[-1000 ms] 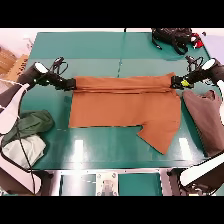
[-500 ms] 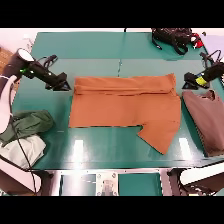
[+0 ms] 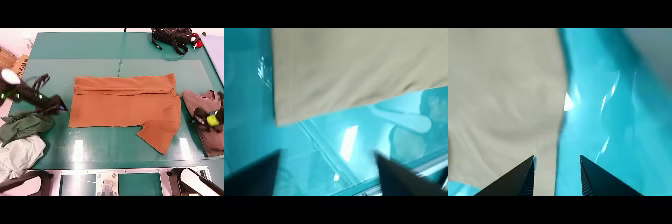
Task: Fold the shirts.
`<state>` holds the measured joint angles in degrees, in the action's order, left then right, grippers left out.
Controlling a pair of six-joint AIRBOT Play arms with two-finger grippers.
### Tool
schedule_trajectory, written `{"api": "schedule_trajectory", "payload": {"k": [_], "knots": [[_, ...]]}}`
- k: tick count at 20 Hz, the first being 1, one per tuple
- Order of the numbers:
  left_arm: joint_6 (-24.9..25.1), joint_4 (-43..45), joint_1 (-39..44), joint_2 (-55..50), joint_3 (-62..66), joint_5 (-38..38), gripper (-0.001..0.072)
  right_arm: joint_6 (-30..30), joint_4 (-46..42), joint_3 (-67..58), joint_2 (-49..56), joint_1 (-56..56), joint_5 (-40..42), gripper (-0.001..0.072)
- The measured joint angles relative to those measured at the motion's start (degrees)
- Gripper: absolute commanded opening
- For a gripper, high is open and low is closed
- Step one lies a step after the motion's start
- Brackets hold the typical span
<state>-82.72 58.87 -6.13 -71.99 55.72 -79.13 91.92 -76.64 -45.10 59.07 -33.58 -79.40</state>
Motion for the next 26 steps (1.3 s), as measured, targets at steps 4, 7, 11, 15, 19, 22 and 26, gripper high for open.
{"api": "schedule_trajectory", "payload": {"k": [4, 7, 11, 15, 19, 22, 26], "knots": [[-0.68, -4.76, 0.02, 6.38, -14.86, 8.15, 0.0667, 1.16, 3.10, 13.64, -5.29, -1.51, 5.81, 0.0332], [-0.35, -9.57, 2.62, 7.87, -21.79, 15.98, 0.0666, -2.23, 9.49, 20.59, -5.25, -1.86, 11.23, 0.0332], [-0.57, -14.10, 10.10, 7.87, -25.27, 28.06, 0.0666, -8.28, 19.19, 24.63, -2.75, -2.03, 15.06, 0.0329], [-1.70, -19.30, 15.58, 4.90, -26.01, 34.97, 0.0665, -12.59, 24.61, 25.81, -1.11, -2.05, 18.03, 0.0328], [-2.12, -21.42, 17.77, 2.45, -26.47, 40.33, 0.0156, -14.51, 25.92, 26.08, -0.63, -2.05, 19.96, 0.0176], [-2.05, -21.11, 18.29, 1.92, -26.18, 43.56, 0.0019, -15.45, 26.14, 25.92, -0.52, -2.14, 20.68, 0.0019], [-2.14, -14.08, 18.27, 1.60, -21.99, 41.24, 0.0019, -15.45, 24.50, 23.56, -0.68, -2.12, 19.39, 0.0018]]}}
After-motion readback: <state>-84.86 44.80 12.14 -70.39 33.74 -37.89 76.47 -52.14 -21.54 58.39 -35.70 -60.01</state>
